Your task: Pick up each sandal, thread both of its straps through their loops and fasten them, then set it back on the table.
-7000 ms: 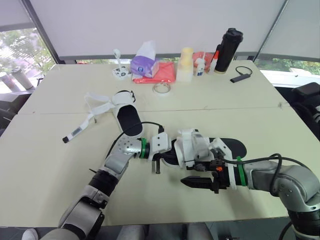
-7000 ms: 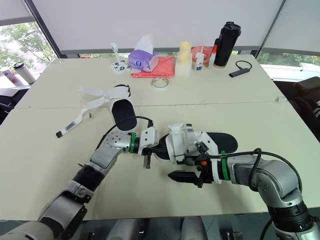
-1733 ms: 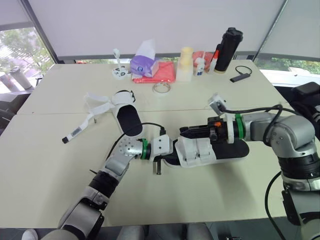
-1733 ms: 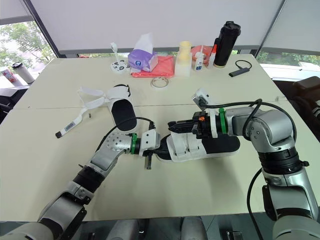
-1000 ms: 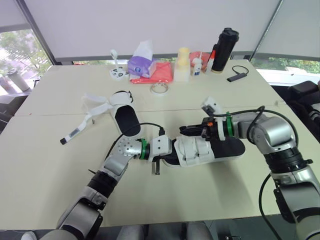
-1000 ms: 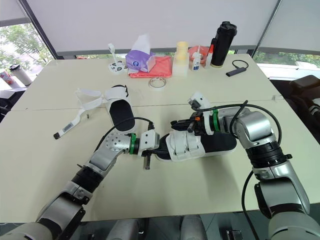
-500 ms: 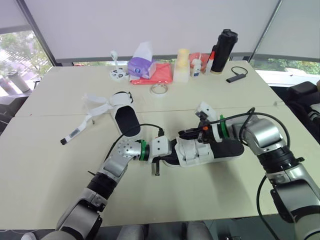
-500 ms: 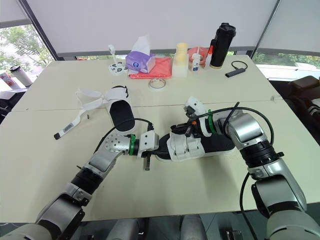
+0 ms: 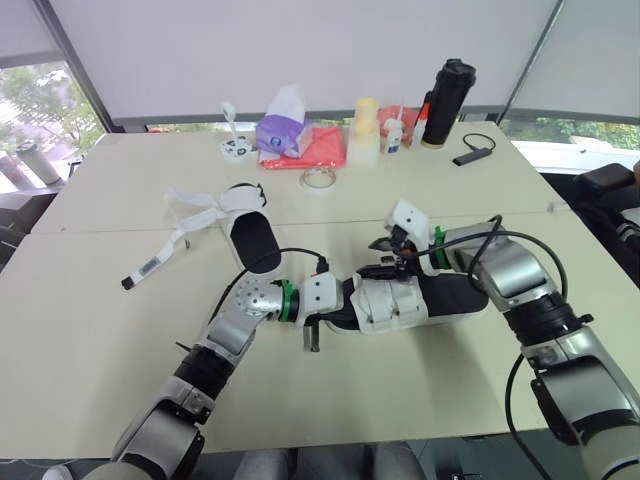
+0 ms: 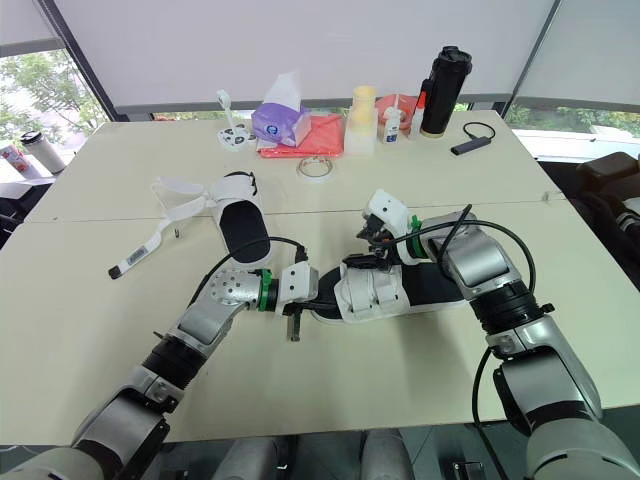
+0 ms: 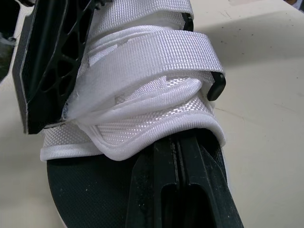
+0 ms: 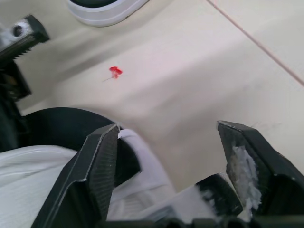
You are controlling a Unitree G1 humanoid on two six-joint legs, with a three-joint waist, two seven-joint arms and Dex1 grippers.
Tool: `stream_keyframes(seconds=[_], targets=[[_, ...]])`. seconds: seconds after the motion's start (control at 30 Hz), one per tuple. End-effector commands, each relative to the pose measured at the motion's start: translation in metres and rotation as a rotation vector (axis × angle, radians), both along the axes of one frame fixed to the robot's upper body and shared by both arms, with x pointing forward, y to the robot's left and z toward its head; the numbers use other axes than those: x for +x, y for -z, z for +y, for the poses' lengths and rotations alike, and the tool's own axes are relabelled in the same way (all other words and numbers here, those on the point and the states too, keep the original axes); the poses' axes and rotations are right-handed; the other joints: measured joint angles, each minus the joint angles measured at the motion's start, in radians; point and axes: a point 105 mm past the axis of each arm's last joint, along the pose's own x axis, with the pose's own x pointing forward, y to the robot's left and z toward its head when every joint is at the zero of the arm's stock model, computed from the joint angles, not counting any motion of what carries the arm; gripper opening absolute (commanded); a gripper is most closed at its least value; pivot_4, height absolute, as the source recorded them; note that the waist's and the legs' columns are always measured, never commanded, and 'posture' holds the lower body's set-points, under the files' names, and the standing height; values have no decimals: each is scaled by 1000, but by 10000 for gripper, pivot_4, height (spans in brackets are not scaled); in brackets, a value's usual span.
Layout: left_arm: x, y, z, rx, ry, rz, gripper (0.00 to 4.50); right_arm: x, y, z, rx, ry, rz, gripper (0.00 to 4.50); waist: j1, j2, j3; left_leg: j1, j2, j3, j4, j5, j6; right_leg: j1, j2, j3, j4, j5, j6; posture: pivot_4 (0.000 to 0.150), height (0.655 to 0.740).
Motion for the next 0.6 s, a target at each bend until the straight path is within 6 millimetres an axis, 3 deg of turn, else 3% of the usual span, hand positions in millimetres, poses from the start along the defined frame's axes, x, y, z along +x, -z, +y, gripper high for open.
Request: stream_keyframes(seconds=[0.03,0.3,0.47,0.53,0.6], targets=[[-3,15,2,60,10,34,0,10,-5,-4,-18,31,-58,35085,0,0,0,0,0,0,0,0,0,0,0,0,0,0,0,1500,7400],[-2,14,2,60,8,30,0,13,-7,-4,-90,-7,-134,35085,0,0,0,0,0,0,0,0,0,0,0,0,0,0,0,1500,7400],[-1,13,3,57,3,27,0,22,-43,-5,-19,38,-221,35085,0,0,0,0,0,0,0,0,0,0,0,0,0,0,0,1500,7400],[-1,13,3,55,2,28,0,23,-78,-9,99,85,-250,35085,0,1,0,0,0,0,0,0,0,0,0,0,0,0,0,1500,7400],[-1,13,3,53,1,30,0,19,-97,-14,139,101,-271,35085,1,1,1,0,0,0,-1,0,0,-1,0,1,0,0,0,1500,7400]])
